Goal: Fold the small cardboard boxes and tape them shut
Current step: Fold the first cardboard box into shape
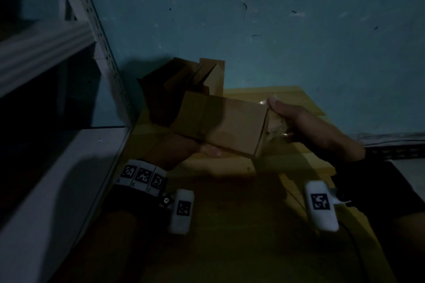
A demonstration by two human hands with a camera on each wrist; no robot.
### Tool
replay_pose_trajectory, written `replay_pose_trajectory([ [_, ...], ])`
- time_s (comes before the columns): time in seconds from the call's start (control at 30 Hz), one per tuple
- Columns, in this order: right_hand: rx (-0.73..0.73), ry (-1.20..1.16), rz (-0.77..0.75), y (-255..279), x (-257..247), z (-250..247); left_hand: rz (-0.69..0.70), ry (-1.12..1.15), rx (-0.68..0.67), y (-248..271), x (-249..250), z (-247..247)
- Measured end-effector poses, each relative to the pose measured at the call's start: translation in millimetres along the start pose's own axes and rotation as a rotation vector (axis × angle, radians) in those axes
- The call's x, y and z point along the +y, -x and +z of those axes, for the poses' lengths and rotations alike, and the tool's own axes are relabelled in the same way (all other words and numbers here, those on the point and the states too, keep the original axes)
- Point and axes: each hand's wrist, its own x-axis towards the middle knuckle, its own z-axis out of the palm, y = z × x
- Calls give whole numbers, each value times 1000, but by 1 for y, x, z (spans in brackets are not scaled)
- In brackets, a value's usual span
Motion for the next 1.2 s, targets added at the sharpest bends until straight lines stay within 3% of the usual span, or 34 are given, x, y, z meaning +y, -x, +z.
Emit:
replay_pose_trajectory([
  [0.1, -125, -112, 60, 6, -4, 4, 49, 48, 15, -1, 1, 5],
  [0.17, -118, -157, 19, 6, -3, 4, 65, 101, 35, -3, 1, 6],
  [0.3, 139, -163, -61, -1, 4, 1, 99, 273, 30, -14, -1, 2],
  [0.37, 273, -161, -83, -4, 8, -1, 14, 343, -16, -18, -1, 0],
  [0.57, 475, 210, -168, -6, 16, 5, -156, 703, -86, -21, 3, -1],
  [0.67, 452, 275, -243, -4, 15, 13, -138, 607, -69, -22, 6, 2],
  [0.83, 409, 379, -406, -5, 18, 23, -238, 411, -95, -19, 2, 13],
  [1.2, 425, 221, -441, -10, 20, 9, -240, 489, -36, -24, -6, 7],
])
